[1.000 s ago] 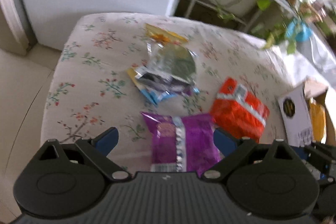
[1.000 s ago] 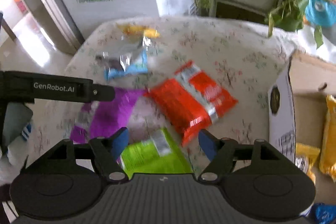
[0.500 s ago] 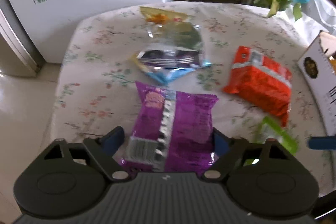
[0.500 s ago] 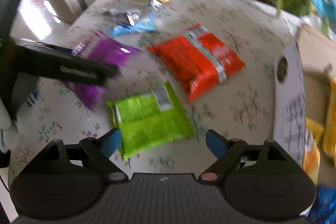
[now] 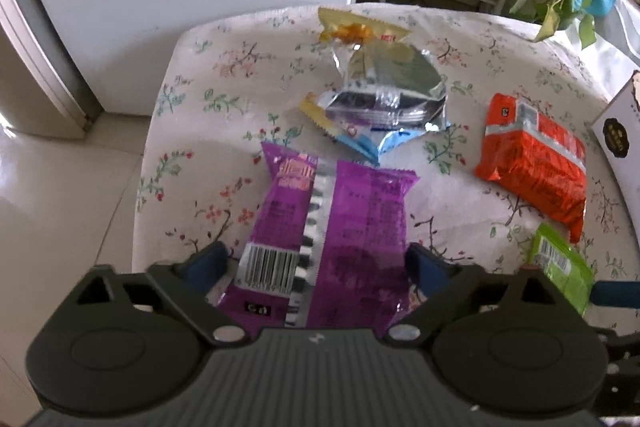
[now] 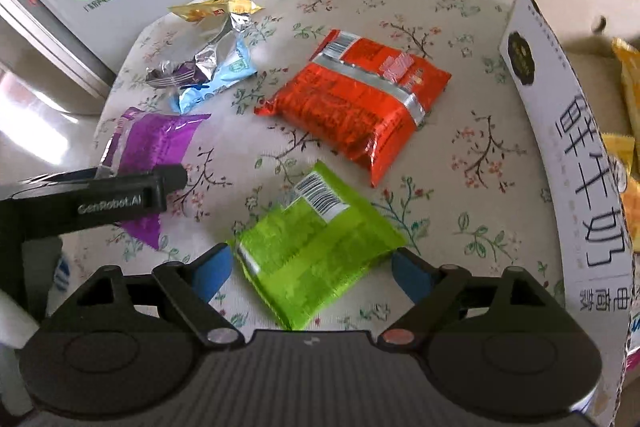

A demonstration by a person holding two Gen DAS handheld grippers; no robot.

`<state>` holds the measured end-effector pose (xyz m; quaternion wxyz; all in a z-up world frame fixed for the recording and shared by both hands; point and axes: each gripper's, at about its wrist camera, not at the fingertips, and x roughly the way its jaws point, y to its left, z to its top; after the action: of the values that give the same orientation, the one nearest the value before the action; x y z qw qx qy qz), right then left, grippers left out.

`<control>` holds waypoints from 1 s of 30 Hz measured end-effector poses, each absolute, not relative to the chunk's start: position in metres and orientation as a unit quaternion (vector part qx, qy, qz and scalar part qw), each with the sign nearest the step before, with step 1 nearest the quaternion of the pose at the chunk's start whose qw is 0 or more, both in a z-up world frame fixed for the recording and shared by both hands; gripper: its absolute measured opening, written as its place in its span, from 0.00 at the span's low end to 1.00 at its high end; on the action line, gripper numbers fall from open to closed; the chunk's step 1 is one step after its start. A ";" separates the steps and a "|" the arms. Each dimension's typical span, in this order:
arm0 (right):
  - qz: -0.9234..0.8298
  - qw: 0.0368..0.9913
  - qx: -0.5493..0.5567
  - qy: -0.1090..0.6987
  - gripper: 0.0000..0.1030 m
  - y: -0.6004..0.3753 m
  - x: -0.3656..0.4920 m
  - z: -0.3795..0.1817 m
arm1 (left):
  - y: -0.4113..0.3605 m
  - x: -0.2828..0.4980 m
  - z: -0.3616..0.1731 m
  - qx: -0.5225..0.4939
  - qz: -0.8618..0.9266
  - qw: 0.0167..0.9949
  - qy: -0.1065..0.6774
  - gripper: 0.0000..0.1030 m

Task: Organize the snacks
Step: 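Close the right gripper on the green pack while the left holds the purple pack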

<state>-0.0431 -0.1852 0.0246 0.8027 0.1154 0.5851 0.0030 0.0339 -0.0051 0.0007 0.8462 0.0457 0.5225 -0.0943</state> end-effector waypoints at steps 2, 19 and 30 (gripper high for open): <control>-0.004 0.809 0.096 0.580 0.86 -0.178 -0.040 0.021 | -0.005 0.034 -0.001 0.053 -0.095 0.847 0.521 1.00; 0.000 0.826 0.075 0.558 0.86 -0.177 -0.024 0.014 | -0.004 0.029 -0.002 0.044 -0.092 0.856 0.507 1.00; -0.039 0.828 0.089 0.552 0.77 -0.169 -0.023 0.014 | -0.006 0.027 -0.002 0.050 -0.093 0.860 0.499 1.00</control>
<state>-0.0234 -0.1687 0.0141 0.8280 0.0892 0.5522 -0.0389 0.0266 -0.0057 -0.0018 0.8599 0.0505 0.4994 -0.0931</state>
